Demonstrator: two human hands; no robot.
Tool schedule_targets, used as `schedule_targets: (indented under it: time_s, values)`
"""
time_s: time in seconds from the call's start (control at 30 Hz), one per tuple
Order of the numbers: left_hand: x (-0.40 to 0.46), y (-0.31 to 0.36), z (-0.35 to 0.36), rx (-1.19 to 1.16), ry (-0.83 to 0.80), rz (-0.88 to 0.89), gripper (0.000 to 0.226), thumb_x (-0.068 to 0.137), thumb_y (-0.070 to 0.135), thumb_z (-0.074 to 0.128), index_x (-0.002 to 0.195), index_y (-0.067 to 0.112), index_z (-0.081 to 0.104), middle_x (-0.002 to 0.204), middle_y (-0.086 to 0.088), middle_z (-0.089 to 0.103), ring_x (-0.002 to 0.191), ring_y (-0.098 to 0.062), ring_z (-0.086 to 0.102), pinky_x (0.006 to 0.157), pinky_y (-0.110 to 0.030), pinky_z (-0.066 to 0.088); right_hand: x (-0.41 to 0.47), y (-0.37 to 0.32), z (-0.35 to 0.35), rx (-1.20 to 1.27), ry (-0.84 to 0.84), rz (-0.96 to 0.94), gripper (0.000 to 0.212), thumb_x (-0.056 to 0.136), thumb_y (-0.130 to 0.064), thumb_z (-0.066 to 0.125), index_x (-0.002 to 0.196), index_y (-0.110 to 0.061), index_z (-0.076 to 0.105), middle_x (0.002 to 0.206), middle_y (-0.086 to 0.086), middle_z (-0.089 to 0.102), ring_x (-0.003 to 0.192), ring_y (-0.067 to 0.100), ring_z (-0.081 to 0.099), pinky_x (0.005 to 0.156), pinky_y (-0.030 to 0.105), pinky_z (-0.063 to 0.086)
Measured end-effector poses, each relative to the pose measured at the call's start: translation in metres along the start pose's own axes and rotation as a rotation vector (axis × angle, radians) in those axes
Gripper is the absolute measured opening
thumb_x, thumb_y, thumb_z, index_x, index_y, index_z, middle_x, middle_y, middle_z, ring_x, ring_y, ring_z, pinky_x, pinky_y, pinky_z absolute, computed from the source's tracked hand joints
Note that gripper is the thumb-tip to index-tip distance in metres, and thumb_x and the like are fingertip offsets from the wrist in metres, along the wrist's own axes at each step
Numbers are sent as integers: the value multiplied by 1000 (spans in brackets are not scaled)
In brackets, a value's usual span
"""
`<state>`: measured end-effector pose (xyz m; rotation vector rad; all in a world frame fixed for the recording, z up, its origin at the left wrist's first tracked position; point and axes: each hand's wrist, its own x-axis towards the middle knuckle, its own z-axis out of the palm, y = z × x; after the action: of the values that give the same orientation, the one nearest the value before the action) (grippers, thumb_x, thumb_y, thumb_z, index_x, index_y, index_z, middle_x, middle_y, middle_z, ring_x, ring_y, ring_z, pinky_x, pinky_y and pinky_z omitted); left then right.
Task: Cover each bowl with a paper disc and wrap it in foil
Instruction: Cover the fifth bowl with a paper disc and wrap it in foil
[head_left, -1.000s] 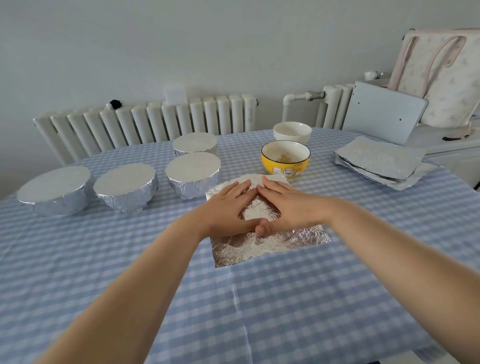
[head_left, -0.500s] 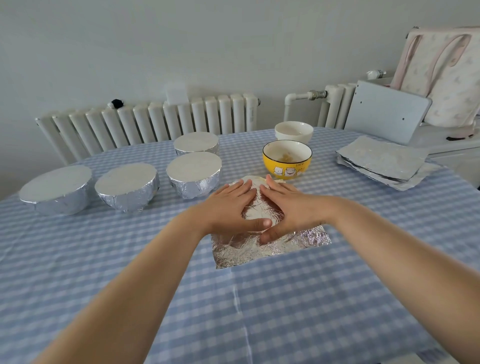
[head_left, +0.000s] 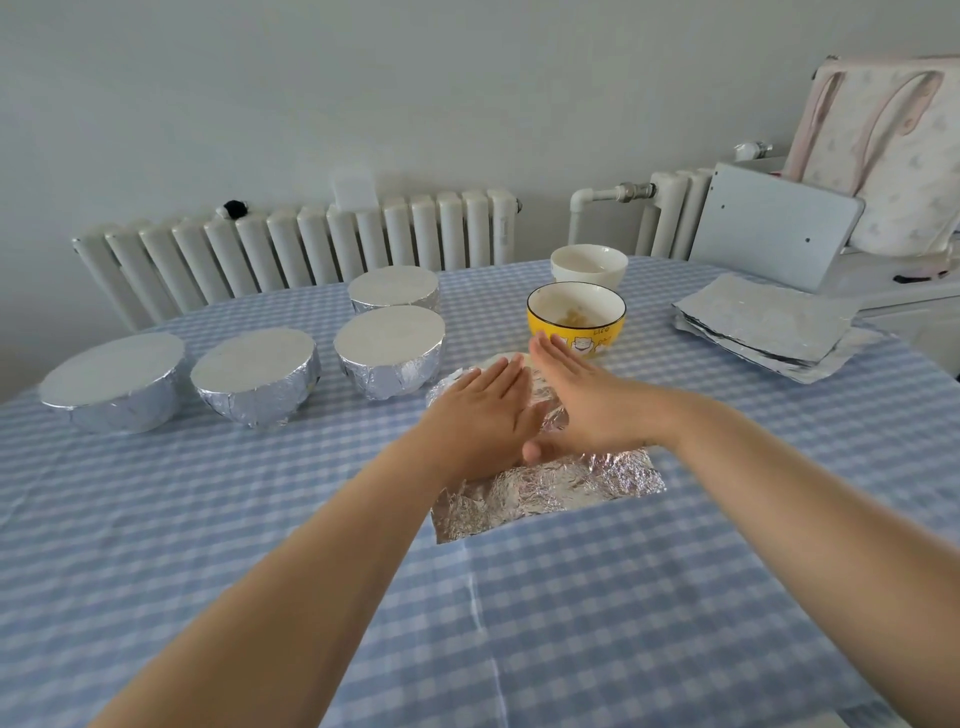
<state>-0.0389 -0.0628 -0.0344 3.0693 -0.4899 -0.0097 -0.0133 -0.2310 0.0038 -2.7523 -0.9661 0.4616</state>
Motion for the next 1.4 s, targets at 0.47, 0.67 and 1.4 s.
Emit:
schedule_targets:
  time_s: [0.47,0.67,1.4]
  values:
    - [-13,-22,-4,-229,24,150,137,48,104,13,158,24,10,166,5,5,151,-17,-1,116,-26,-5,0,-2,13,-80,-22,-55,147,47,-91,51,154,-20,-19,163,-1,-20,148,15,-23,124,40,-3]
    - [-21,-33,2,-279,-14,80,136,44,105,34,157,34,12,165,11,0,149,-15,3,123,-44,11,-2,2,7,-52,-56,-14,135,60,-78,72,153,-40,-17,161,-16,-22,149,17,-20,123,46,5]
    - [-38,-23,39,-1057,322,-34,143,45,70,86,145,59,-15,154,3,27,145,-4,24,120,-33,27,-5,36,55,640,243,-102,152,40,-88,70,153,-31,-13,159,-19,4,143,-13,10,121,24,14]
